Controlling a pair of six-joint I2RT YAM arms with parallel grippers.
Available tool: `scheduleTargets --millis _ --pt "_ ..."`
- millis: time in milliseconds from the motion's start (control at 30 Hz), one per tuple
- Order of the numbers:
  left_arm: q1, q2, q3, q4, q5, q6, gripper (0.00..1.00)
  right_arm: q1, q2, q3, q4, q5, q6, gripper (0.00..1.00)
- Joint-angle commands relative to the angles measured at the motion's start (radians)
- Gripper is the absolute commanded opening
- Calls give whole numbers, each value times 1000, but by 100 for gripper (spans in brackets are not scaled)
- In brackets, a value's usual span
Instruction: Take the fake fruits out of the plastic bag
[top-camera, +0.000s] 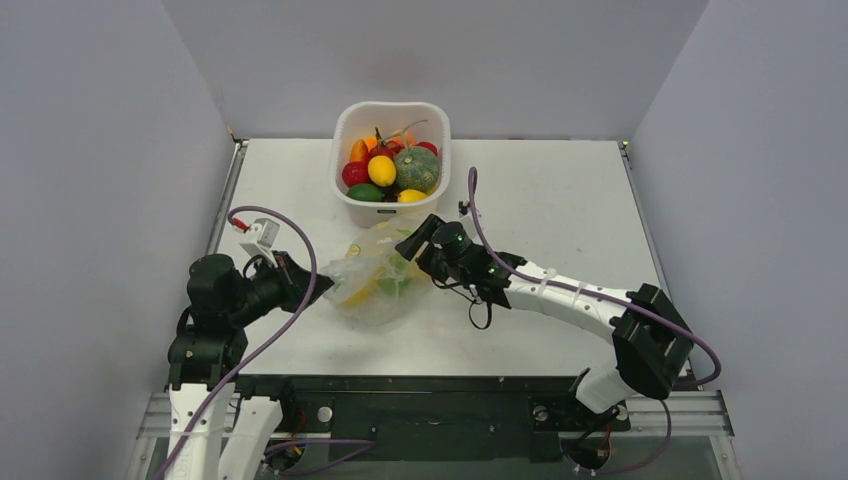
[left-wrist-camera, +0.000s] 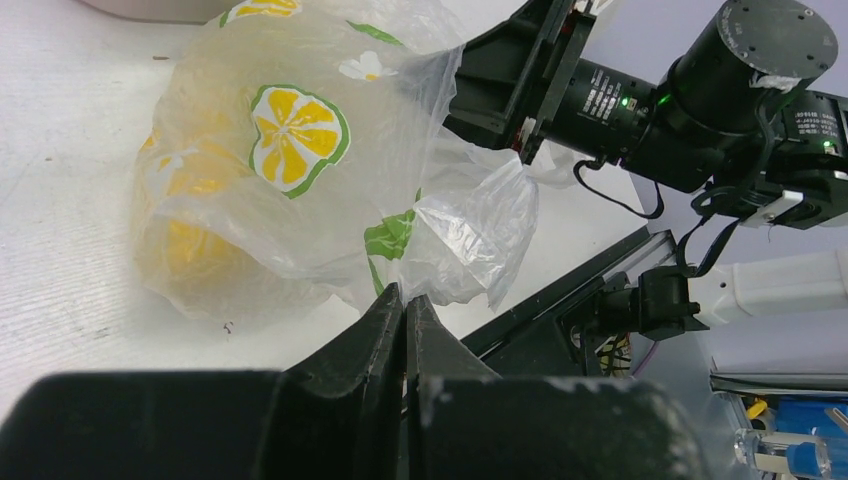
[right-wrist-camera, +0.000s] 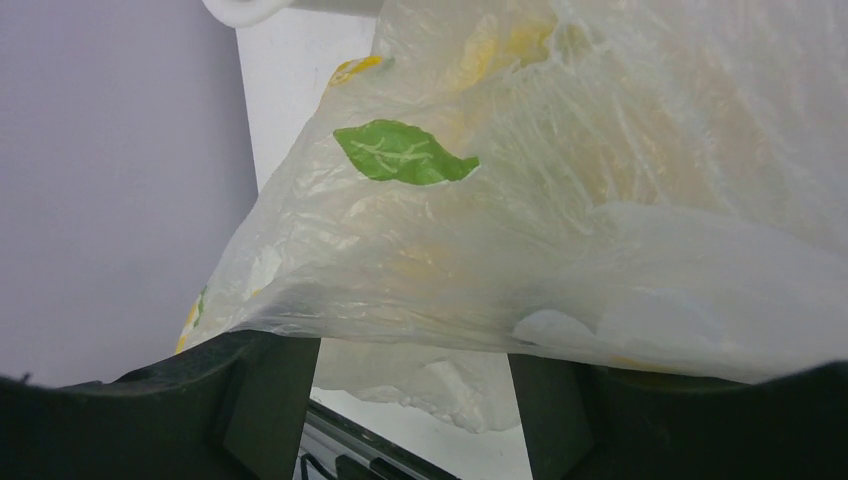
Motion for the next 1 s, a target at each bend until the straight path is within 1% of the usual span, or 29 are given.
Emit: scheduleTargets --millis 0,200,400,533,600,800,967 --pt "-5 -18 -8 21 25 26 0 -36 -2 61 59 6 23 62" --pt "-5 -20 -6 9 18 38 0 -66 -43 26 54 23 24 64" --pt "-5 -20 -1 26 40 18 0 -64 14 54 75 -14 25 63" --pt "-5 -24 -2 38 47 7 0 -35 62 105 60 -18 16 63" --pt "-5 -24 -6 44 50 0 0 0 76 127 45 -11 11 63" --pt "-5 -28 -15 57 66 -11 0 47 128 167 71 -13 28 64" --pt "-6 -37 -18 53 85 -15 0 58 174 246 35 7 -32 64"
